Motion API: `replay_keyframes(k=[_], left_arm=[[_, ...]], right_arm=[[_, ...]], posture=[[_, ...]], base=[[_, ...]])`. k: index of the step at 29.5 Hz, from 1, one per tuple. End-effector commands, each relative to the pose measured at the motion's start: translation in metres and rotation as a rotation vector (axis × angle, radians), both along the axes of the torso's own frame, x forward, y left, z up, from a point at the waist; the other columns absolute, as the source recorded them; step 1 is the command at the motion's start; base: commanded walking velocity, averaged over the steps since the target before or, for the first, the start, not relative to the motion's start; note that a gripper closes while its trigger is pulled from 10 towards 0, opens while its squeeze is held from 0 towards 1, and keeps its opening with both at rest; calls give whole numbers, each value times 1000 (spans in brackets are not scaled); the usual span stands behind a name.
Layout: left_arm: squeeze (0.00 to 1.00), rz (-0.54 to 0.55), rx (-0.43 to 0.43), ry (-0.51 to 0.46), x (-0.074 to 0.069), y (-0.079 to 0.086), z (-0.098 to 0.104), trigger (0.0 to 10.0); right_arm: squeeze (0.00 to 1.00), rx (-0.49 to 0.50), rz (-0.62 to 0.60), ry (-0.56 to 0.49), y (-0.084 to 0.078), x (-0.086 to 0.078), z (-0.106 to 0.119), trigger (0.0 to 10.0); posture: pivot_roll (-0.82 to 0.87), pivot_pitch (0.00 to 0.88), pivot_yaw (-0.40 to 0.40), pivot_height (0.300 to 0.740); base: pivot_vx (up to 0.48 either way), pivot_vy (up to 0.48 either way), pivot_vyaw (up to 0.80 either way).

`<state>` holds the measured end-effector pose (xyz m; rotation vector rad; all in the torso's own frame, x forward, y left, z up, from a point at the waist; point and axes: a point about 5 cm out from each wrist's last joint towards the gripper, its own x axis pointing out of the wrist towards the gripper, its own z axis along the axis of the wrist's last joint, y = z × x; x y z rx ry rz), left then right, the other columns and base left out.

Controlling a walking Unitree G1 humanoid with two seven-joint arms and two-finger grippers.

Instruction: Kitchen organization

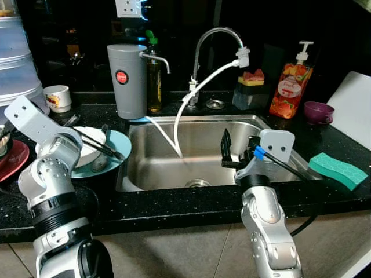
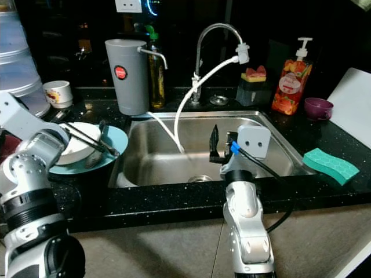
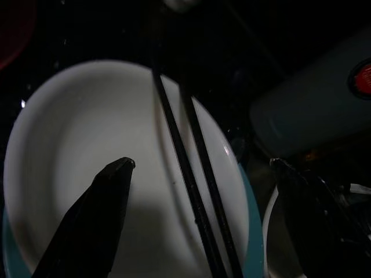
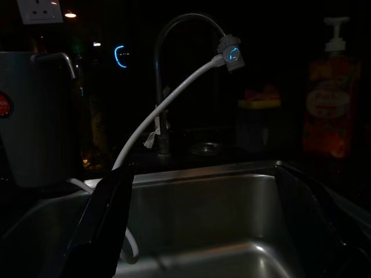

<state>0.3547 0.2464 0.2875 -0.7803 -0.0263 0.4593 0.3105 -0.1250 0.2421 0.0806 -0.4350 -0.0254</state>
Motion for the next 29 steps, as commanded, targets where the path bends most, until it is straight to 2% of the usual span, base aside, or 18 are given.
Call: replay_keyframes(k=[1, 5, 7, 9, 16, 29], left_arm=[[0, -7, -18, 14, 2, -1, 1, 10000], [0, -43, -75, 68, 9, 0, -1, 10000], [0, -43, -75, 68, 9, 0, -1, 10000], [0, -70, -116, 70, 14, -1, 0, 10000], [0, -65, -179, 64, 21, 6, 4, 10000], [0, -66, -240, 85, 31, 12, 0, 10000]], right_arm=[[0, 0, 4, 3, 1, 0, 0, 10000], [0, 1, 5, 1, 1, 0, 1, 10000], [0, 1, 5, 1, 1, 0, 1, 10000], [0, 1, 6, -3, 1, 0, 2, 10000], [0, 2, 4, -4, 1, 0, 2, 10000], [0, 5, 11, -7, 4, 0, 2, 10000]], posture=[[85, 73, -44, 740], [85, 73, -44, 740], [85, 73, -44, 740], [81, 71, -45, 740], [78, 67, -43, 740], [73, 53, -39, 740]], base=[[0, 0, 0], [0, 0, 0], [0, 0, 0], [0, 0, 0], [0, 0, 0], [0, 0, 0]])
